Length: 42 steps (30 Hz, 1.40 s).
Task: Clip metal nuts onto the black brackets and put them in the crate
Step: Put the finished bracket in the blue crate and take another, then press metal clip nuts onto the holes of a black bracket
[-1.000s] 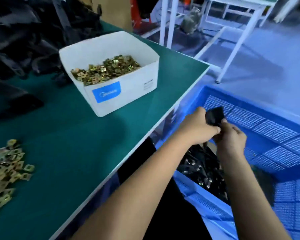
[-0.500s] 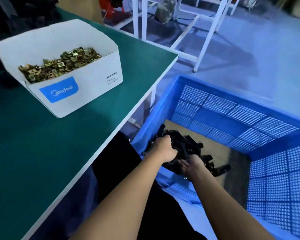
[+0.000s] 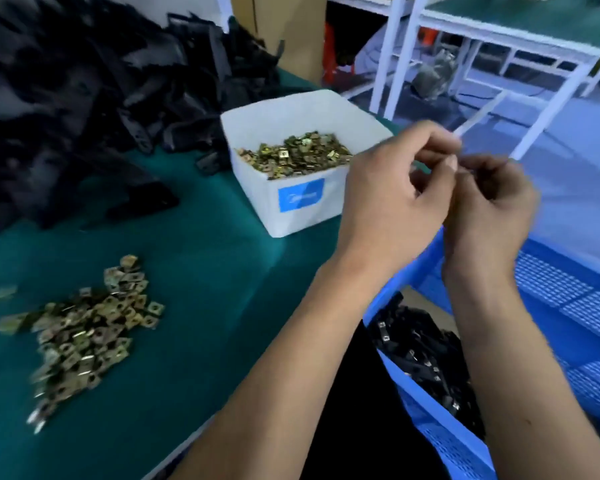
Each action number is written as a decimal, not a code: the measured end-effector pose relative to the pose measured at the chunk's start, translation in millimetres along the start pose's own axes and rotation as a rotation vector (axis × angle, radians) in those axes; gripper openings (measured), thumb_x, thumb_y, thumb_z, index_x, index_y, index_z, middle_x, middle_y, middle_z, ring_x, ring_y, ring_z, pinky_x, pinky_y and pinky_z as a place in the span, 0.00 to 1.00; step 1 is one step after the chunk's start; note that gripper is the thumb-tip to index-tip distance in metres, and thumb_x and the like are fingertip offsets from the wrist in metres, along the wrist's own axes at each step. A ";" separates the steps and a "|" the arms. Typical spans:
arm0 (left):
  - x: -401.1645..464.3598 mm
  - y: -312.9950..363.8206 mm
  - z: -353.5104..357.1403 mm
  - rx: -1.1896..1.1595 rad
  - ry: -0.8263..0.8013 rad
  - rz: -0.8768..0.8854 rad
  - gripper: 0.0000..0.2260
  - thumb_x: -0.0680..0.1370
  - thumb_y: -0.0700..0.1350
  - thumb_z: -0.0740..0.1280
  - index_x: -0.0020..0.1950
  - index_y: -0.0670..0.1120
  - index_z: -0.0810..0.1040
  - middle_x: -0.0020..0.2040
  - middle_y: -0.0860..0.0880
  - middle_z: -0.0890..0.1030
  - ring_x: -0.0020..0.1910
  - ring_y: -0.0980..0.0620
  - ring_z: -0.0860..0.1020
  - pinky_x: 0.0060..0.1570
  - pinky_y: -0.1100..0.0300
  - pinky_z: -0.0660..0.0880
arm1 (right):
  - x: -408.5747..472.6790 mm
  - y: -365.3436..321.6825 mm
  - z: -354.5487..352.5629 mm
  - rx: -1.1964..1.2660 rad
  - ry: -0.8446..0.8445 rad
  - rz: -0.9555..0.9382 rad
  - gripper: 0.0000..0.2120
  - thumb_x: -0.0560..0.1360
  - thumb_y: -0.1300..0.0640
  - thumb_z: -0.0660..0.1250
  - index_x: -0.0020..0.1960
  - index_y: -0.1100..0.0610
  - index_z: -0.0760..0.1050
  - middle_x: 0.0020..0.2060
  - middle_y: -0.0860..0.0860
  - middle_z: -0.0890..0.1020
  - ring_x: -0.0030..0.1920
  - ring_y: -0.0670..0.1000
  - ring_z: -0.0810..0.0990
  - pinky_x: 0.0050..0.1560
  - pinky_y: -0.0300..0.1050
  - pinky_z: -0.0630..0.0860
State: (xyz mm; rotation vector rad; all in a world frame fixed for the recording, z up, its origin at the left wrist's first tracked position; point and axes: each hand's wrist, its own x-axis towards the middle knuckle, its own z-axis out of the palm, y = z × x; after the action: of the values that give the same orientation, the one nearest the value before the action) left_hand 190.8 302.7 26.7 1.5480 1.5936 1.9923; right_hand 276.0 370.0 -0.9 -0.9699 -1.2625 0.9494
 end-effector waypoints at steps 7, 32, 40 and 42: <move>-32.9 -8.9 -190.4 0.316 0.524 -0.115 0.05 0.75 0.36 0.69 0.46 0.44 0.82 0.39 0.54 0.82 0.38 0.56 0.81 0.41 0.58 0.78 | -121.7 -65.2 145.0 0.007 -0.686 -0.298 0.04 0.75 0.59 0.67 0.46 0.51 0.79 0.35 0.49 0.82 0.36 0.51 0.81 0.39 0.49 0.76; -123.5 -45.7 -410.8 0.449 1.166 -0.569 0.10 0.72 0.38 0.65 0.49 0.49 0.82 0.44 0.51 0.84 0.47 0.48 0.83 0.56 0.45 0.79 | -279.3 -46.7 355.8 -0.332 -1.344 -0.478 0.13 0.70 0.53 0.80 0.48 0.48 0.78 0.46 0.45 0.82 0.46 0.43 0.79 0.50 0.40 0.77; -129.0 -36.5 -417.2 0.785 0.779 -0.253 0.36 0.68 0.32 0.66 0.78 0.41 0.67 0.72 0.41 0.64 0.73 0.42 0.65 0.74 0.43 0.66 | -285.4 -81.9 317.9 0.569 -1.241 0.508 0.04 0.81 0.65 0.68 0.46 0.61 0.78 0.33 0.51 0.81 0.31 0.47 0.76 0.31 0.40 0.74; -128.0 -37.1 -420.1 0.939 0.683 -0.101 0.32 0.71 0.37 0.74 0.75 0.41 0.71 0.75 0.37 0.62 0.76 0.38 0.64 0.74 0.40 0.65 | -279.5 -82.9 312.6 0.465 -1.332 0.580 0.07 0.81 0.66 0.67 0.44 0.61 0.77 0.31 0.53 0.81 0.28 0.48 0.75 0.27 0.39 0.73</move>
State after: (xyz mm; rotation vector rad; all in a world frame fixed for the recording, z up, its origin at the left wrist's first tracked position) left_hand -92.2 -29.2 -37.3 0.8930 3.1146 1.9045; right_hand -52.5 96.7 8.4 -0.2147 -1.6689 2.4470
